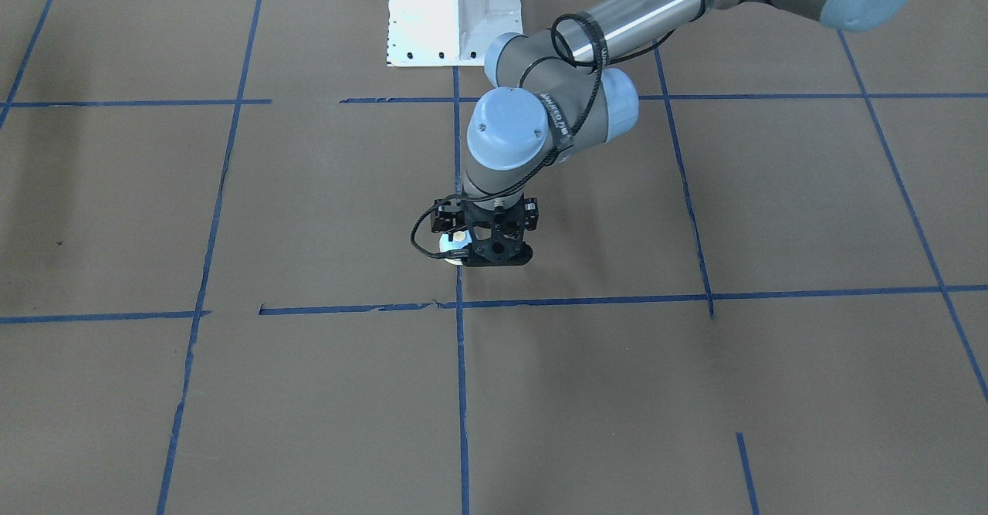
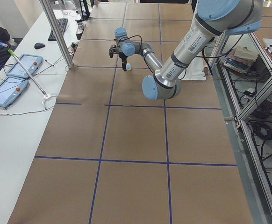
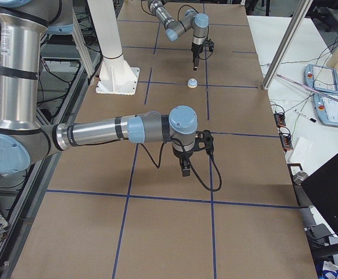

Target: Place and press bell with both arms

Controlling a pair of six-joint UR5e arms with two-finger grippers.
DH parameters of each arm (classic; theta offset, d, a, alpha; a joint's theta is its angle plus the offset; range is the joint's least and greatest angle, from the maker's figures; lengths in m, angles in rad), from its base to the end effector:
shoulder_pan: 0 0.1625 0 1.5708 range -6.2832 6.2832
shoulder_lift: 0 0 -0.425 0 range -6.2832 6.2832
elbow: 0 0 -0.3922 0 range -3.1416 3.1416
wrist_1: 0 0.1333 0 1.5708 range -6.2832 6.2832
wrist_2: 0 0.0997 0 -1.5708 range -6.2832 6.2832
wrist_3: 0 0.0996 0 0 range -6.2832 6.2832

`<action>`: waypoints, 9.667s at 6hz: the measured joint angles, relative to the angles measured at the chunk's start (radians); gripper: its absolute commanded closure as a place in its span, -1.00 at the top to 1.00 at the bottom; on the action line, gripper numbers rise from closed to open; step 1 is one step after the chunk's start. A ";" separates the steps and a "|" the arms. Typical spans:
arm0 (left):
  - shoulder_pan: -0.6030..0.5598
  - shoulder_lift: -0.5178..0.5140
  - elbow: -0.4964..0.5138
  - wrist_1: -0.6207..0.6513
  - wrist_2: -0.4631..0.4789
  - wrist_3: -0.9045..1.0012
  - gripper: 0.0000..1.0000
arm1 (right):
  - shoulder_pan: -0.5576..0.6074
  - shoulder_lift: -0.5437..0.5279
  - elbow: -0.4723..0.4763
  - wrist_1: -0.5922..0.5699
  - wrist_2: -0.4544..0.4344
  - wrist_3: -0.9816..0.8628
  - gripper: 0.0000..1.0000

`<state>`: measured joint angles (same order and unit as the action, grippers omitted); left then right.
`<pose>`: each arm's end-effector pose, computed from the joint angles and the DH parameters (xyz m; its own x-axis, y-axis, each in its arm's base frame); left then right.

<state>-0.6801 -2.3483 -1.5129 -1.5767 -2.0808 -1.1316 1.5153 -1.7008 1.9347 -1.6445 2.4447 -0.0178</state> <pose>0.5107 -0.5220 0.2058 0.6528 -0.0507 -0.7558 0.0215 0.9986 -0.0484 0.0327 -0.4375 0.5402 0.6330 -0.1753 0.7541 0.0660 0.9827 0.1730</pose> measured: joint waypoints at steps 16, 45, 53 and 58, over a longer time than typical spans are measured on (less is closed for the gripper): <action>-0.954 0.779 -0.093 0.174 -0.327 1.303 1.00 | -0.905 1.163 -0.425 -0.241 -0.405 1.125 -1.00; -0.954 0.781 -0.105 0.173 -0.352 1.247 1.00 | -0.938 1.143 -0.739 0.067 -0.463 1.090 -1.00; -0.953 0.781 -0.098 0.161 -0.349 1.248 1.00 | -0.636 0.933 -0.456 -0.086 -0.298 0.822 1.00; -0.947 0.792 -0.128 0.125 -0.299 1.237 1.00 | -0.193 0.363 -0.159 -0.186 -0.253 -0.038 1.00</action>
<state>-1.6274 -1.5568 -1.6412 -1.4517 -2.3797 0.1057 1.3225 -1.3380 1.7758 -1.8301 2.1917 -0.0555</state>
